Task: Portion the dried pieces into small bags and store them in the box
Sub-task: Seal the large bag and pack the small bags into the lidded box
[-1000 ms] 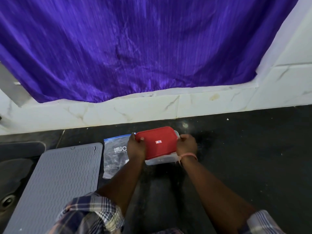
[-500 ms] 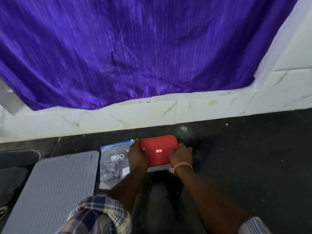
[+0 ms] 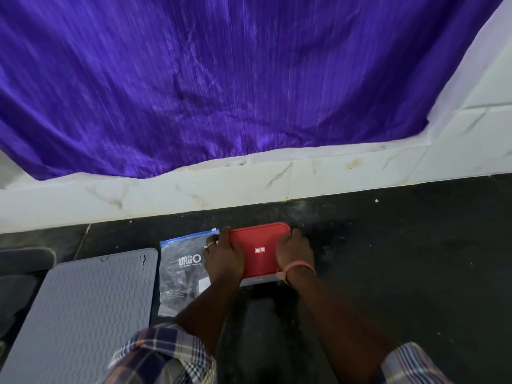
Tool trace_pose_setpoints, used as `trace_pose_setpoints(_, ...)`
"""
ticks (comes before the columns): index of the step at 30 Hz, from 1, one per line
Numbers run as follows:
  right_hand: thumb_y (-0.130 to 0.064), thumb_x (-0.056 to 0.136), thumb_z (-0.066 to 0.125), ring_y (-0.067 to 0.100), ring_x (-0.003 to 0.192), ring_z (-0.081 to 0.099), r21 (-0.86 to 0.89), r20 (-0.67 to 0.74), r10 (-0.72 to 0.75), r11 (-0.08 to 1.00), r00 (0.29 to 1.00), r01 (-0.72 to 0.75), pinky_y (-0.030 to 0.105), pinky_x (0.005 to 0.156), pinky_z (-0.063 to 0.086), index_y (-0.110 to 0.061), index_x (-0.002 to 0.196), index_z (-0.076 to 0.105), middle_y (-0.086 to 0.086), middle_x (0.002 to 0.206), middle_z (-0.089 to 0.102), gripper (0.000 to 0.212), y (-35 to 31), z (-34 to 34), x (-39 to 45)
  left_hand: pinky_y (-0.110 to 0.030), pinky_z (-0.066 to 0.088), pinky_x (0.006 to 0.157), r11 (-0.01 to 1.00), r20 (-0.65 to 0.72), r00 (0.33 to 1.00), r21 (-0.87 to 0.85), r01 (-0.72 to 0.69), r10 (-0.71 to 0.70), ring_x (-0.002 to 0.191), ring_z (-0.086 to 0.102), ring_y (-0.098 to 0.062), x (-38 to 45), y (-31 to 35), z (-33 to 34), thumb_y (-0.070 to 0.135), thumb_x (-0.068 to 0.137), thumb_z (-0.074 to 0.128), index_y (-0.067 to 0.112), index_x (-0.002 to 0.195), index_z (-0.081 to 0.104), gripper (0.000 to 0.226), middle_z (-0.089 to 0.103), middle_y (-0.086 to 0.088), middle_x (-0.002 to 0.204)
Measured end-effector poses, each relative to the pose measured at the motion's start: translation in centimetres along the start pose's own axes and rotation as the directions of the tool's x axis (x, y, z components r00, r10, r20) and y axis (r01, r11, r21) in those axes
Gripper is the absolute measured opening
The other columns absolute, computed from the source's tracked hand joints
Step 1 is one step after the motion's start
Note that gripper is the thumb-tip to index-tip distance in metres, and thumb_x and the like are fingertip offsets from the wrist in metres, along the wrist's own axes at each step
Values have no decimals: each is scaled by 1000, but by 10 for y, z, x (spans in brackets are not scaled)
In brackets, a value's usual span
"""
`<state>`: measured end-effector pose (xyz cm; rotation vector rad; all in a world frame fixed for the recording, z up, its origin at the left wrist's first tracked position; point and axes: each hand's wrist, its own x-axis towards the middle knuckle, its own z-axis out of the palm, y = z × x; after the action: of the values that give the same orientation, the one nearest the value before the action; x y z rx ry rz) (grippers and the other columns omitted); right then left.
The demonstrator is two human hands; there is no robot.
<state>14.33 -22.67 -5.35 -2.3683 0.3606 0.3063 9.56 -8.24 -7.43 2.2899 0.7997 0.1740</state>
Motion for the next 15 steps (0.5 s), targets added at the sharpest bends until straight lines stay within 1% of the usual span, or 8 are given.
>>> trace_pose_setpoints(1,-37,102,30,44,122,53,18,-2,0,1000,1000,0,47,102,42,-12,139,44,22,137,51,47,3,4,0,-52,43,104,1000,-9,1000,1,-14,14,128,48,-43,0,-2,2,21,102,46,25,147,50,46,50,-18,141)
trace_pose_setpoints(3,-49,103,24,44,123,52,63,-2,25,998,1000,-25,49,103,40,-14,140,42,23,138,50,54,7,7,3,-51,46,101,999,-23,999,-6,-43,43,123,53,-44,1,-5,5,24,101,44,24,147,49,46,57,-21,134)
trace_pose_setpoints(6,-68,97,13,41,128,51,104,94,124,986,988,-134,51,106,39,-11,144,40,23,142,50,79,3,4,16,-49,49,96,998,-45,997,-33,-61,59,116,57,-44,2,-8,6,31,96,38,24,146,50,52,62,-20,127)
trace_pose_setpoints(8,-72,95,14,39,132,49,123,174,166,974,971,-189,49,108,37,-8,149,36,21,147,48,86,0,1,26,-48,49,95,997,-57,996,-48,-66,63,115,58,-44,2,-8,7,28,98,40,23,146,51,49,63,-21,125)
trace_pose_setpoints(10,-71,96,20,37,133,49,190,206,159,961,966,-199,46,107,36,-6,148,38,20,148,47,85,0,0,32,-48,48,95,995,-85,995,-76,-65,58,114,58,-44,2,-8,9,24,102,45,21,144,53,42,64,-21,123)
trace_pose_setpoints(12,-66,99,26,35,127,52,279,210,130,942,969,-187,41,100,38,-5,143,44,20,144,51,77,3,1,37,-47,48,97,990,-130,991,-133,-48,31,115,60,-44,2,-6,9,29,105,43,16,140,57,39,67,-20,125)
trace_pose_setpoints(13,-63,100,28,34,120,55,313,207,113,934,972,-175,38,94,37,-5,138,50,20,139,54,73,5,2,41,-47,48,97,984,-152,988,-176,-29,2,115,61,-43,2,-6,10,32,106,41,12,136,59,40,68,-20,124)
trace_pose_setpoints(15,-58,101,32,29,97,58,341,214,85,927,973,-157,33,83,36,-2,125,60,21,126,62,66,8,4,47,-46,48,95,963,-153,985,-268,38,-82,112,62,-43,3,-5,10,45,103,30,8,124,64,54,69,-22,118)
